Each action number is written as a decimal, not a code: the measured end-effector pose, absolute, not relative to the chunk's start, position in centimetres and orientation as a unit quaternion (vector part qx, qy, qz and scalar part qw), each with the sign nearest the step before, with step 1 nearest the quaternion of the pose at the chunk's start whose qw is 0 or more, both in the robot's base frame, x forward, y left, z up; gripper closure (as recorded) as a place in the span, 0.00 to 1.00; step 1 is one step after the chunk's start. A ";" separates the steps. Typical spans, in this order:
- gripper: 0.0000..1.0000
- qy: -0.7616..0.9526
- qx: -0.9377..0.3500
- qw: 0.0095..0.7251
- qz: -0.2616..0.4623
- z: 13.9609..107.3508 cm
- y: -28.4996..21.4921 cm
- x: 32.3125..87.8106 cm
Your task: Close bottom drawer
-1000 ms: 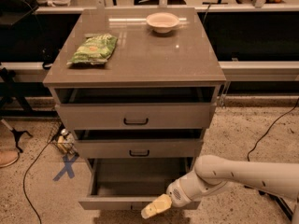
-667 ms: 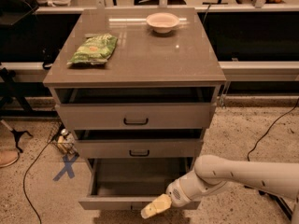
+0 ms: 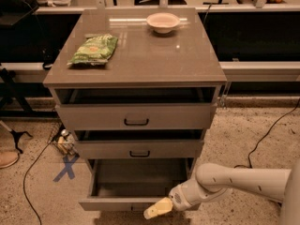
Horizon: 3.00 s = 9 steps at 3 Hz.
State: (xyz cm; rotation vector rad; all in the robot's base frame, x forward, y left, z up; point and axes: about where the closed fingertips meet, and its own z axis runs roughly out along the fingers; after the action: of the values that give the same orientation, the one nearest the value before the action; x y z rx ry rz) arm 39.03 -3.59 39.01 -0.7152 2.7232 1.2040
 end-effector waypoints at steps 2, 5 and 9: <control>0.40 0.905 -0.187 0.016 0.382 28.5 -6.2 41.0; 1.00 0.924 -0.118 0.036 0.362 18.5 -9.4 42.6; 1.00 0.924 -0.076 0.153 0.341 14.0 -8.5 50.1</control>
Offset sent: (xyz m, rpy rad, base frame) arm 0.0304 -0.0413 -0.1571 -0.0549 0.1223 -0.1109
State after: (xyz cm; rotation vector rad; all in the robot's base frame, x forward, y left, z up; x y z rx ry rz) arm 50.11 -8.47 14.01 -0.2166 2.6507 0.9773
